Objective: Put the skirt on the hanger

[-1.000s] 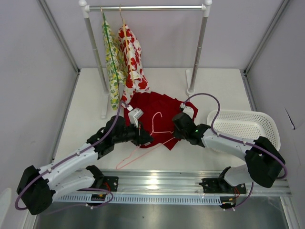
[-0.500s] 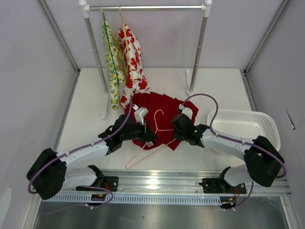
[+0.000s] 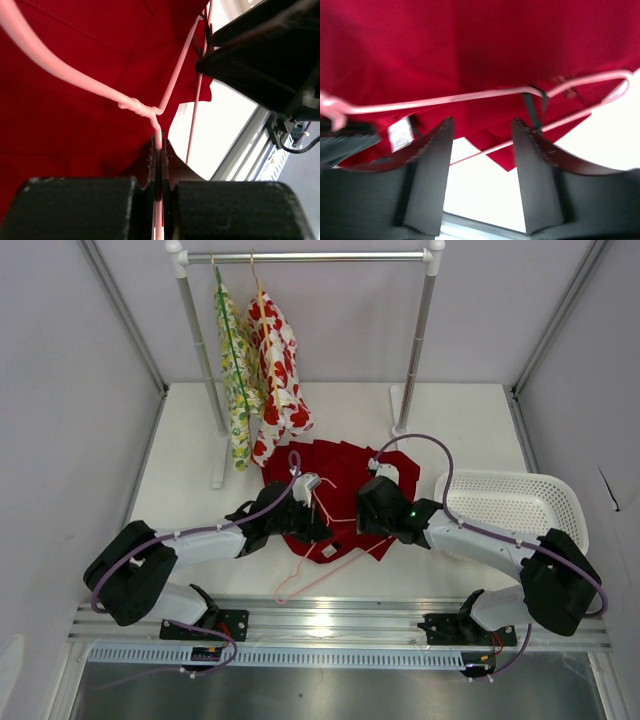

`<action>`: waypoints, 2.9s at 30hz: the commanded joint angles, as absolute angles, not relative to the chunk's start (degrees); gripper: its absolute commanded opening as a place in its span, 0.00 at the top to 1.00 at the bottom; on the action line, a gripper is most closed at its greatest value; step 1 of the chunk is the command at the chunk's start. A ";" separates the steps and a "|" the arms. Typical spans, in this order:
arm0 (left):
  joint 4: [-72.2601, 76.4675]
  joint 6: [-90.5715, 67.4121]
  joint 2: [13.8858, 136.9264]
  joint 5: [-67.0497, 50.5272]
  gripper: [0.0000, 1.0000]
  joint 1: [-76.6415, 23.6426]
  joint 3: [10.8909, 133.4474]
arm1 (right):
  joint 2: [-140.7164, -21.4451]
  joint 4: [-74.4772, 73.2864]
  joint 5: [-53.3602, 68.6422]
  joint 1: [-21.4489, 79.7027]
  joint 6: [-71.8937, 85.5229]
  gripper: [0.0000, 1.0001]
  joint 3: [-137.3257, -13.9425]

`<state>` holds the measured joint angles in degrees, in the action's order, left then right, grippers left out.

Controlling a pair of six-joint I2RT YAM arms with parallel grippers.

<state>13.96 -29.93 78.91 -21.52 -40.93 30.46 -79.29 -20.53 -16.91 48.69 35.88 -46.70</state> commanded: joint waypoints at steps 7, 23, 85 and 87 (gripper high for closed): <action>19.60 -26.28 79.02 -24.70 1.00 -41.40 31.99 | -75.31 -9.86 -2.92 48.52 25.85 0.29 -53.00; 15.47 -23.47 76.90 -23.82 1.00 -41.48 34.36 | -84.72 -0.88 5.89 48.16 24.87 0.50 -54.93; -0.35 -18.81 65.74 -1.76 1.00 -41.57 31.73 | -84.90 13.52 28.89 33.67 19.16 0.31 -45.71; 1.41 -18.72 65.30 -2.02 1.00 -41.66 31.64 | -85.51 16.42 33.13 30.95 19.42 0.26 -44.39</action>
<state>-1.83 -20.29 66.72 -4.05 -41.89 32.03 -84.86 9.80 25.23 34.35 20.78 -45.95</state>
